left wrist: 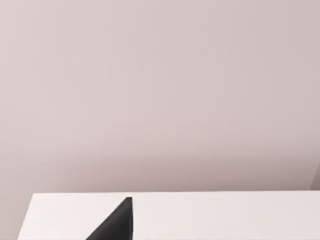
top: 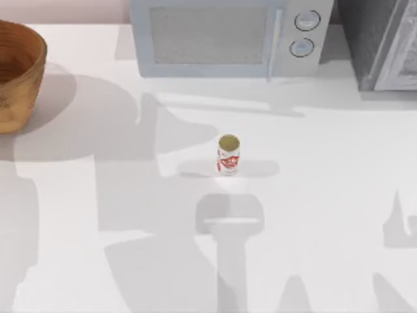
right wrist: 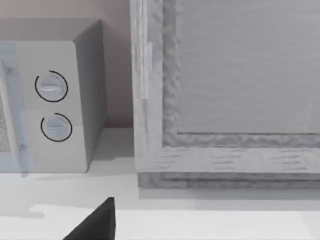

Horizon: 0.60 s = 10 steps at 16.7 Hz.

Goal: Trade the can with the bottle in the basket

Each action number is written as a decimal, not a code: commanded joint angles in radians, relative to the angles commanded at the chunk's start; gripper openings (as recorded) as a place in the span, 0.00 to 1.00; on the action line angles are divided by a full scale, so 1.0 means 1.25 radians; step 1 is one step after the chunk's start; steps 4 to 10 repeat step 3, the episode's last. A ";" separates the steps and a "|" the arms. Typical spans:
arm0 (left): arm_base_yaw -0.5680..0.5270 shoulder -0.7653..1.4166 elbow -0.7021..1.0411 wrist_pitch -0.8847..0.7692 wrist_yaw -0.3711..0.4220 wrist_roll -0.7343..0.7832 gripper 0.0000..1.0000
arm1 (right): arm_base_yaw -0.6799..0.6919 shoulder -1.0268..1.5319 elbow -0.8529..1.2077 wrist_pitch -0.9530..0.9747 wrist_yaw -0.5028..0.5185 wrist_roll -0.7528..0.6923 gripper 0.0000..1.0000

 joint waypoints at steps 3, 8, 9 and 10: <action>0.000 0.000 0.000 0.000 0.000 0.000 1.00 | 0.000 0.000 0.000 0.000 0.000 0.000 1.00; 0.000 0.000 0.000 0.000 0.000 0.000 1.00 | 0.000 0.000 0.000 0.000 0.000 0.000 1.00; 0.000 0.000 0.000 0.000 0.000 0.000 1.00 | 0.000 0.000 0.000 0.000 0.000 0.000 1.00; 0.000 0.000 0.000 0.000 0.000 0.000 1.00 | 0.000 0.000 0.000 0.000 0.000 0.000 1.00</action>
